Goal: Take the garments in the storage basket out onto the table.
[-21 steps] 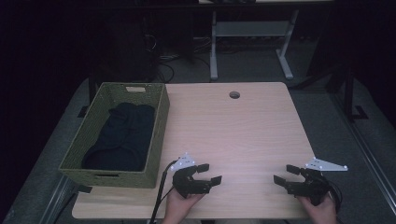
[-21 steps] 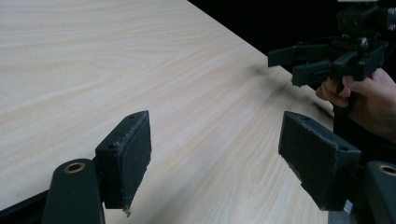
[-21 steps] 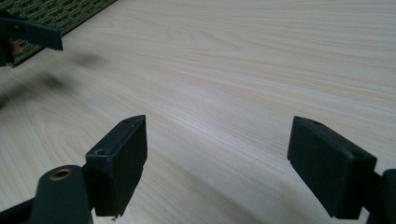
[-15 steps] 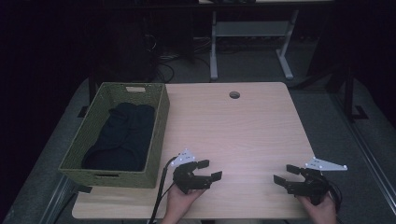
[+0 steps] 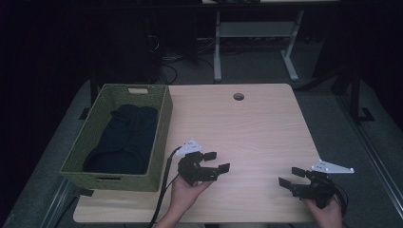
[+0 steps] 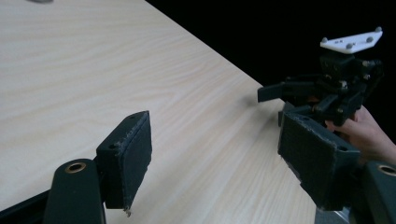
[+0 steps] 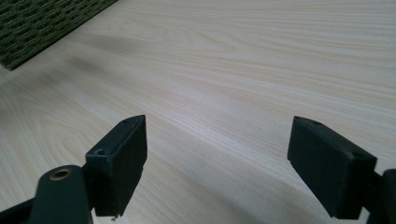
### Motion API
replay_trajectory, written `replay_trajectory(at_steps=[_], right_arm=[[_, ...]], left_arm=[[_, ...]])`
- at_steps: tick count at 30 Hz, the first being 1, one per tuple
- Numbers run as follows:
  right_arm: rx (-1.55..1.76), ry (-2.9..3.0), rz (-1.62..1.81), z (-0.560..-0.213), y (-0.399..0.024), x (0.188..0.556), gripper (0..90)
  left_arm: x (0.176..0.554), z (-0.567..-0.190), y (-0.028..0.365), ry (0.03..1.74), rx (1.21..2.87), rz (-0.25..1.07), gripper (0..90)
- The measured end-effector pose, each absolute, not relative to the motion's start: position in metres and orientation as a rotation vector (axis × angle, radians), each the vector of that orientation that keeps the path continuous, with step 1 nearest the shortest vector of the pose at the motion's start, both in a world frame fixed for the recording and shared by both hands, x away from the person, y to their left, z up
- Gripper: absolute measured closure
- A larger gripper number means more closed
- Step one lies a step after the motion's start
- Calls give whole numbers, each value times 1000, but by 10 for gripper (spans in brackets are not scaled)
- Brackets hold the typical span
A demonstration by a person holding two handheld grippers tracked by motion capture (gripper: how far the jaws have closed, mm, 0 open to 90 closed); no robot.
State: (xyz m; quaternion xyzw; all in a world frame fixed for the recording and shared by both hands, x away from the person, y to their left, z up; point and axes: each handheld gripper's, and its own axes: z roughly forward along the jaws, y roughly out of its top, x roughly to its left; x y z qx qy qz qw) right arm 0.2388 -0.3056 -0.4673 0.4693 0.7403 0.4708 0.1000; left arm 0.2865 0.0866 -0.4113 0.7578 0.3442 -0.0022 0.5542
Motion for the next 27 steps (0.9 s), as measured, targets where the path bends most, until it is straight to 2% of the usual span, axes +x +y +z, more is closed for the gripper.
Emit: replay_trajectory(at_steps=[10, 27], right_arm=[[1392, 2186, 1397, -467, -305, 239, 195], [1398, 2170, 1405, -467, -306, 240, 194]], left_arm=[[298, -380, 99, 829, 1769, 30, 257], [311, -337, 146, 886, 1716, 102, 258]])
